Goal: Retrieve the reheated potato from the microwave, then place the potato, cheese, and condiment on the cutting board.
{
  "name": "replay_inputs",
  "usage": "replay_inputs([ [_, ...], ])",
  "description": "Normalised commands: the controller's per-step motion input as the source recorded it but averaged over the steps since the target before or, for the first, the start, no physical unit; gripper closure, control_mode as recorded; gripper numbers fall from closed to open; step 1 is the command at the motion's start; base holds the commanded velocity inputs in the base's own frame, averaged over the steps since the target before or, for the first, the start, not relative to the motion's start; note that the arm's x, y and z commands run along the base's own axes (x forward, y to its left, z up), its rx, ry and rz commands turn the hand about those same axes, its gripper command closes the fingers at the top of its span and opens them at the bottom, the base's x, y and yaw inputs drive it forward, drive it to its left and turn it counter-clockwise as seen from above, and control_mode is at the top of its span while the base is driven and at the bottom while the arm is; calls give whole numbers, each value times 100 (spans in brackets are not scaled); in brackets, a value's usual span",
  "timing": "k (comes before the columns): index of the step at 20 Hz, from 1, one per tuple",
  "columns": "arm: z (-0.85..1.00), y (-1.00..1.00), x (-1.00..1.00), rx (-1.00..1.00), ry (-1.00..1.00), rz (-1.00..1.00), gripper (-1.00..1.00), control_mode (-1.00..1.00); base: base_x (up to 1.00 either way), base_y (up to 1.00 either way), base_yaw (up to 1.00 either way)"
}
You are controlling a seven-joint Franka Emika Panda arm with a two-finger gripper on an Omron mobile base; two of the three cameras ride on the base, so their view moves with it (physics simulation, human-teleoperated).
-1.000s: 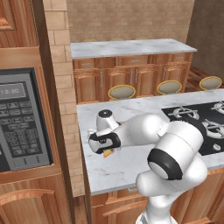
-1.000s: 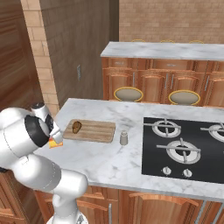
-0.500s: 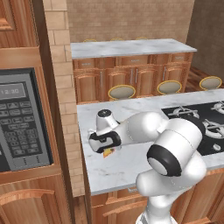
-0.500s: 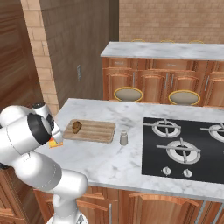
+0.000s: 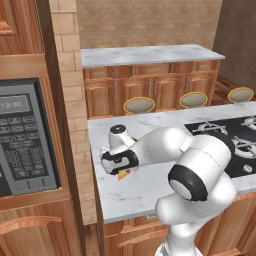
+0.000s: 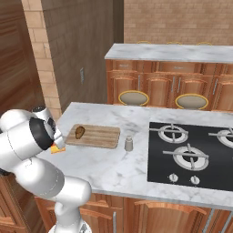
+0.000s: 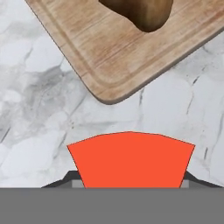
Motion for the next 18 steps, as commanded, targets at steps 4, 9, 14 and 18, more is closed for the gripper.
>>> replay_inputs([
  [4, 32, -8, -16, 0, 0, 0, 100, -100, 0, 0, 0],
  [9, 46, -19, -9, 0, 1, 0, 100, -100, 0, 0, 0],
  [14, 52, -26, 0, 0, 9, 0, 100, -100, 0, 0, 0],
  [18, 46, -26, 0, 0, 20, 0, 100, -100, 0, 0, 0],
])
